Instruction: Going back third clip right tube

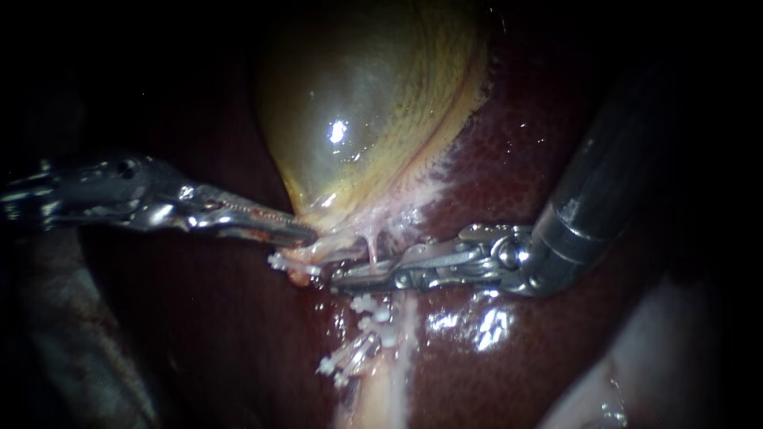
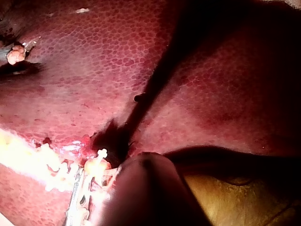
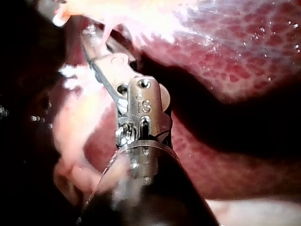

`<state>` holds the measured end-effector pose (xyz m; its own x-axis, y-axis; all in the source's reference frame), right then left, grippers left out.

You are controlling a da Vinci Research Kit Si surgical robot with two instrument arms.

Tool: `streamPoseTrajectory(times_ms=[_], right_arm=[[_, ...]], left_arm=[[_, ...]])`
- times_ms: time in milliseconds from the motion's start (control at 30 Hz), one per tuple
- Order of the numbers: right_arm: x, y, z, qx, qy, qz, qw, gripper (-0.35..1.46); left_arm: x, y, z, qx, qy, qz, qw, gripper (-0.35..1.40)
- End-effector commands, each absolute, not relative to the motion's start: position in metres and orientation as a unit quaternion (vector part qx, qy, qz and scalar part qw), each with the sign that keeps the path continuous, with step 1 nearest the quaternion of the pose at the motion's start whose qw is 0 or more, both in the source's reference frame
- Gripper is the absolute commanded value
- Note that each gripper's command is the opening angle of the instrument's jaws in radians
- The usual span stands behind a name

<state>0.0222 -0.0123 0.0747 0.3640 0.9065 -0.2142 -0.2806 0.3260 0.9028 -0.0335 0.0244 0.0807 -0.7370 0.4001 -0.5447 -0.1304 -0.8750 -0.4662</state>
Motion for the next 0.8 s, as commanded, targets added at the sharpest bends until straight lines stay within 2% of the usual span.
streamPoseTrajectory(times_ms=[33,600,800], right_arm=[[0.0222,-0.0123,0.0747,0.408,0.384,0.413,0.718,-0.35],[0.0222,-0.0123,0.0747,0.408,0.384,0.413,0.718,-0.35],[0.0222,-0.0123,0.0747,0.408,0.384,0.413,0.718,0.21]], left_arm=[[-0.0335,0.0245,0.0806,-0.332,-0.203,0.910,0.146,-0.35],[-0.0335,0.0245,0.0806,-0.331,-0.204,0.909,0.148,-0.35],[-0.0335,0.0244,0.0806,-0.331,-0.204,0.909,0.149,-0.35]])
